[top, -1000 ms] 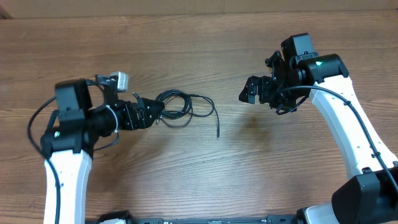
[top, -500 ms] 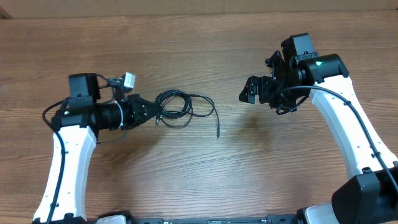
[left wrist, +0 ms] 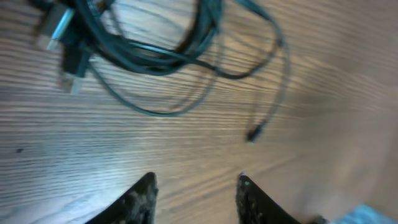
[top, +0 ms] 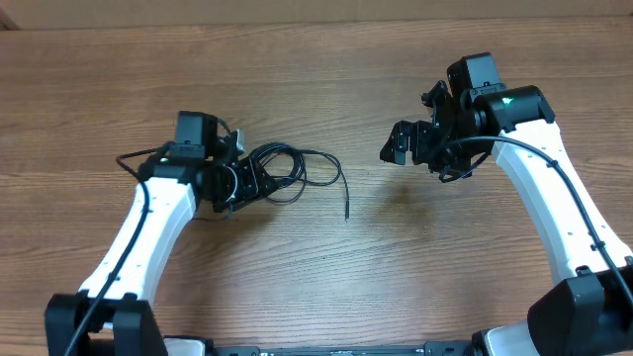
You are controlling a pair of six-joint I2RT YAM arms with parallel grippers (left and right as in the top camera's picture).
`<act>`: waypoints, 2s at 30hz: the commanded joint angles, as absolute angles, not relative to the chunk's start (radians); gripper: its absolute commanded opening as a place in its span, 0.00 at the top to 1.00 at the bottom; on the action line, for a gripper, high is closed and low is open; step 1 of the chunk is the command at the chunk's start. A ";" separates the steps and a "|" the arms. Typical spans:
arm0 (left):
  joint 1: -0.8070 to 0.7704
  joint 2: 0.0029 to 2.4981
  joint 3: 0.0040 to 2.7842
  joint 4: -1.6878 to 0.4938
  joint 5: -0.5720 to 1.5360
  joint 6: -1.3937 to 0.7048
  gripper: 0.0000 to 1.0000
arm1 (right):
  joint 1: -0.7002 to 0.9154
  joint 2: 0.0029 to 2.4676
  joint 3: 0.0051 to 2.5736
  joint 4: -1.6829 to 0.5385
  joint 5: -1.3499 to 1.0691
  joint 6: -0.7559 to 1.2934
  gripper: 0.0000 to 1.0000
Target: Untangle cables
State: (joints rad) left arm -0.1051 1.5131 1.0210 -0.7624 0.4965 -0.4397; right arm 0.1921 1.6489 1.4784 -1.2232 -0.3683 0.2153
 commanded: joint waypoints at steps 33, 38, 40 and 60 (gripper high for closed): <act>-0.181 1.831 1.148 -0.743 0.194 -0.490 0.96 | 0.195 1.648 1.505 -1.220 -0.376 0.212 0.00; -0.188 1.763 1.265 -0.820 0.160 -0.491 0.96 | 0.195 1.648 1.505 -1.220 -0.376 0.212 0.00; -0.193 1.750 1.287 -0.819 0.138 -0.491 0.83 | 0.195 1.648 1.505 -1.220 -0.376 0.212 0.00; -0.197 1.908 1.273 -0.758 0.005 -0.564 0.83 | 0.195 1.648 1.505 -1.220 -0.376 0.212 0.00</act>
State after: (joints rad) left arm -0.1902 1.9041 1.2751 -0.7757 0.0101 -0.5514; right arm 0.1925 1.6489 1.4784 -1.2232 -0.3695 0.2157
